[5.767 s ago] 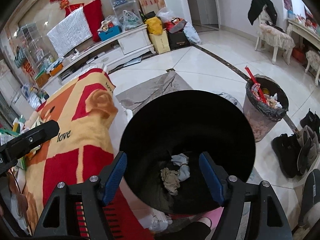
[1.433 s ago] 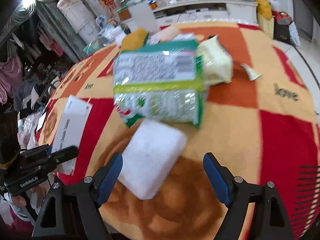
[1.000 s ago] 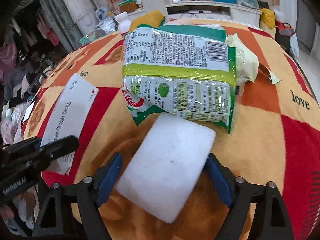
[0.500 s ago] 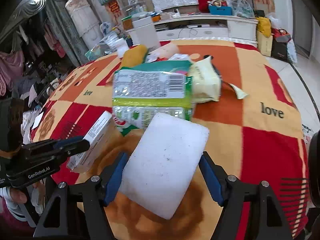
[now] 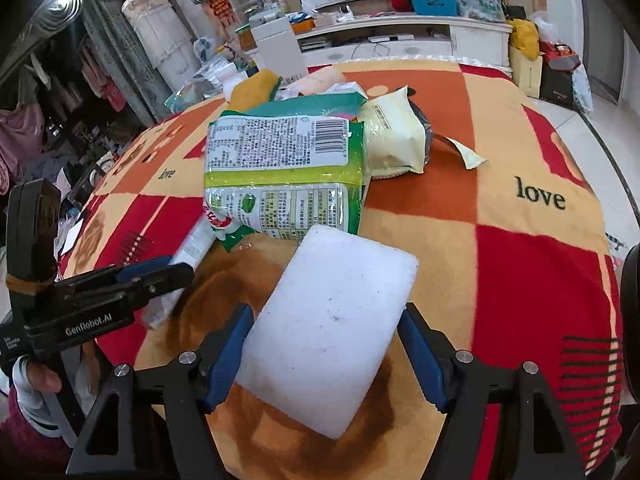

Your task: Collect trash

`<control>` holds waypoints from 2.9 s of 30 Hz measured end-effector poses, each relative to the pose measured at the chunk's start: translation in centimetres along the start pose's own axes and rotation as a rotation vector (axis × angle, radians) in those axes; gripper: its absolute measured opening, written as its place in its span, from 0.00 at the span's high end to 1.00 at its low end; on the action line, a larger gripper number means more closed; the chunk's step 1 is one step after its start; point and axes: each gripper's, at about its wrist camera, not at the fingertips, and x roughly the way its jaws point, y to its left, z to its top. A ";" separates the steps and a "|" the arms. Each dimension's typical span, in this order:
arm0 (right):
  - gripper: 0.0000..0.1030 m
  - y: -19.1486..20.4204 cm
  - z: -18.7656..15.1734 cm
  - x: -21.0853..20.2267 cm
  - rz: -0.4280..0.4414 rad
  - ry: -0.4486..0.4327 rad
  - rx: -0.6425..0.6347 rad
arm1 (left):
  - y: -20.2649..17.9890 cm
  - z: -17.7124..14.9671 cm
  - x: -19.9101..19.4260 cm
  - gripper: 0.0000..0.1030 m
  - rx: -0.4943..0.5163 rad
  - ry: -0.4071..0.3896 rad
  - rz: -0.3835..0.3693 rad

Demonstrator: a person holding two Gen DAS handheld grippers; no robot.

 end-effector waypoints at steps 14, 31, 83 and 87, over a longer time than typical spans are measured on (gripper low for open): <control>0.31 -0.8 -0.4 0.7 -0.021 0.023 0.014 | 1.0 0.5 0.8 0.53 -0.079 0.009 -0.055; 0.33 -1.3 -0.4 -1.9 -0.001 -0.060 -0.007 | -0.8 -0.8 -4.1 0.81 0.006 -0.061 -0.096; 0.31 -30.9 -6.4 -14.9 -0.411 -0.171 0.439 | -38.3 5.1 12.7 0.81 0.454 0.158 -0.462; 0.28 -32.0 -6.9 -14.8 -0.431 -0.166 0.452 | -39.4 4.8 14.0 0.80 0.457 0.157 -0.463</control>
